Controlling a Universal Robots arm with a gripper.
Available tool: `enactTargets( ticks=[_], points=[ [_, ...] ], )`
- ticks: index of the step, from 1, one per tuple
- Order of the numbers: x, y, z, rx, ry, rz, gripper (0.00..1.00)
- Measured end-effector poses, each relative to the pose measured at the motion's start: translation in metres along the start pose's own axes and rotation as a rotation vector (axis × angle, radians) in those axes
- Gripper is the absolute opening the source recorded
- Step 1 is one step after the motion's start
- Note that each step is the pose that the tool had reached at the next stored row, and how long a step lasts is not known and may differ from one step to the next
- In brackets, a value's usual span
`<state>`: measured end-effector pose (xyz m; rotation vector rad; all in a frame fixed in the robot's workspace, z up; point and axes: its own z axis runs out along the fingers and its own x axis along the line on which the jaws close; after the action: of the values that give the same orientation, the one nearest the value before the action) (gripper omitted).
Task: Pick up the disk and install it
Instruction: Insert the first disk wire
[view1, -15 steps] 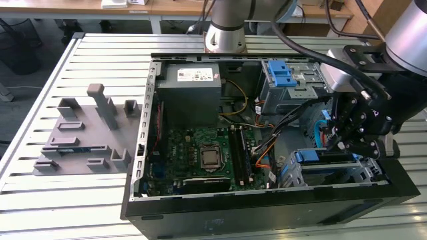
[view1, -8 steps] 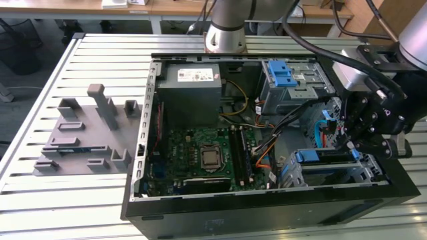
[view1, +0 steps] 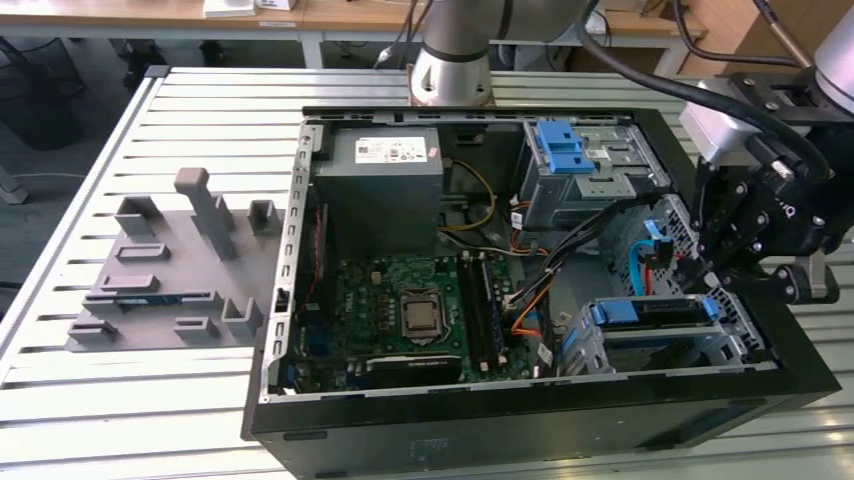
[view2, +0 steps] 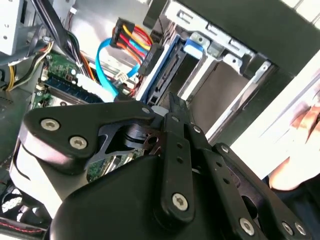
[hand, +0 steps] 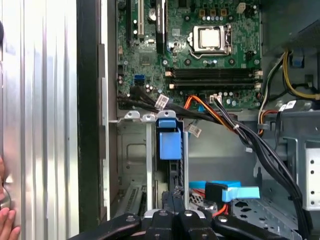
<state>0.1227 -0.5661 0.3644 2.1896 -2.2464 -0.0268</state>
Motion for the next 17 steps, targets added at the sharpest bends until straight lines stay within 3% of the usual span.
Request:
enactTargets(
  ticks=[5, 17],
  points=[
    [-0.0046, -0.0086, -0.0002, 0.0000, 0.0002, 0.000, 0.11],
    [-0.0193, -0.0088, -0.0056, 0.0007, 0.0032, 0.000, 0.11]
  ],
)
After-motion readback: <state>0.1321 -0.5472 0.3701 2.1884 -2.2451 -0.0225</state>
